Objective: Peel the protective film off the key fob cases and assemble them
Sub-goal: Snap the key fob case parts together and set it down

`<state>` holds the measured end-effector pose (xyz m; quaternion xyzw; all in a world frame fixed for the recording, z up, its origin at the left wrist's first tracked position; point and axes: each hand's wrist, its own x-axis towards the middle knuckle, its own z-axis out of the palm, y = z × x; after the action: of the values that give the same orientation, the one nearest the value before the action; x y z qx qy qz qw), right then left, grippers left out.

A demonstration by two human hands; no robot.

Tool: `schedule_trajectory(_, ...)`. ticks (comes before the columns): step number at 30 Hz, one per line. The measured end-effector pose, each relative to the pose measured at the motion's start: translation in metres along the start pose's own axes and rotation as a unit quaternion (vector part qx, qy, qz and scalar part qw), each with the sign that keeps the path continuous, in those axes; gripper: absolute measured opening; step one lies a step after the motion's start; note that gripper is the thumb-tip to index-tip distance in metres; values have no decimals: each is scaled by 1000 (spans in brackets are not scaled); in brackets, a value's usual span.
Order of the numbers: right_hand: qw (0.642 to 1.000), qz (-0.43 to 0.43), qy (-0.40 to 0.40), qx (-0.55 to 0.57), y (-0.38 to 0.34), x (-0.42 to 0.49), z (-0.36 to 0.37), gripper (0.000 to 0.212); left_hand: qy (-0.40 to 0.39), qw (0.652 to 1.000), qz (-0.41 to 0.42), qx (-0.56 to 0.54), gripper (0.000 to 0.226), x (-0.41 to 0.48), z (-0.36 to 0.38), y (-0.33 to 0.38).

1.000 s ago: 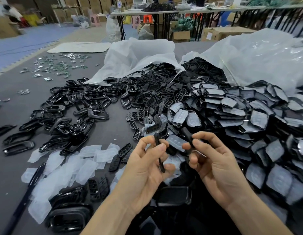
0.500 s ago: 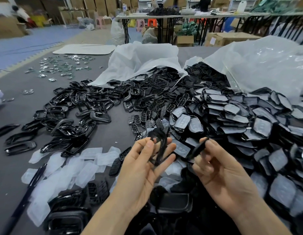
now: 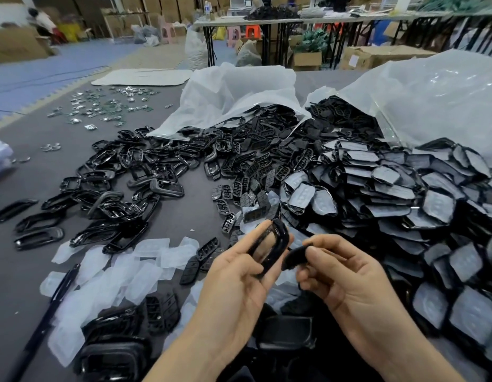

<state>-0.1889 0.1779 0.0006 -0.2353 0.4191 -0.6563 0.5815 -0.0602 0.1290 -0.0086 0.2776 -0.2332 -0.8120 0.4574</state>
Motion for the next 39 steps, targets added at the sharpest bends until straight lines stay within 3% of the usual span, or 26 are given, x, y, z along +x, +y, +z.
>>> schedule_trajectory(5,1000,1,27,10,-2,3,-4,6,35,999,-2,31,48,0,1,-1)
schedule_trajectory(10,1000,5,29,-5,1,4,-6,21,24,995,42,91,37,-4,4,1)
schedule_trajectory(13,1000,9,24,-4,3,4,-7,15,24,990,56,126,31,-5,1,1)
schedule_trajectory(19,998,9,40,49,-1,8,-10,21,4,990,51,132,43,-2,-2,-3)
schedule_trajectory(26,998,4,36,47,3,7,-10,31,-12,963,92,252,18,-4,-1,-8)
schedule_trajectory(28,998,-3,44,45,5,7,-10,28,9,953,107,283,12,-3,-2,-6)
schedule_trajectory(32,997,-19,59,50,7,7,-11,10,48,927,160,334,27,-2,-8,-4)
schedule_trajectory(36,995,-72,73,4,7,6,-11,13,76,901,190,382,21,-1,-11,-3)
schedule_trajectory(39,981,-142,78,-109,6,5,-13,19,77,891,219,389,24,-2,-12,0)
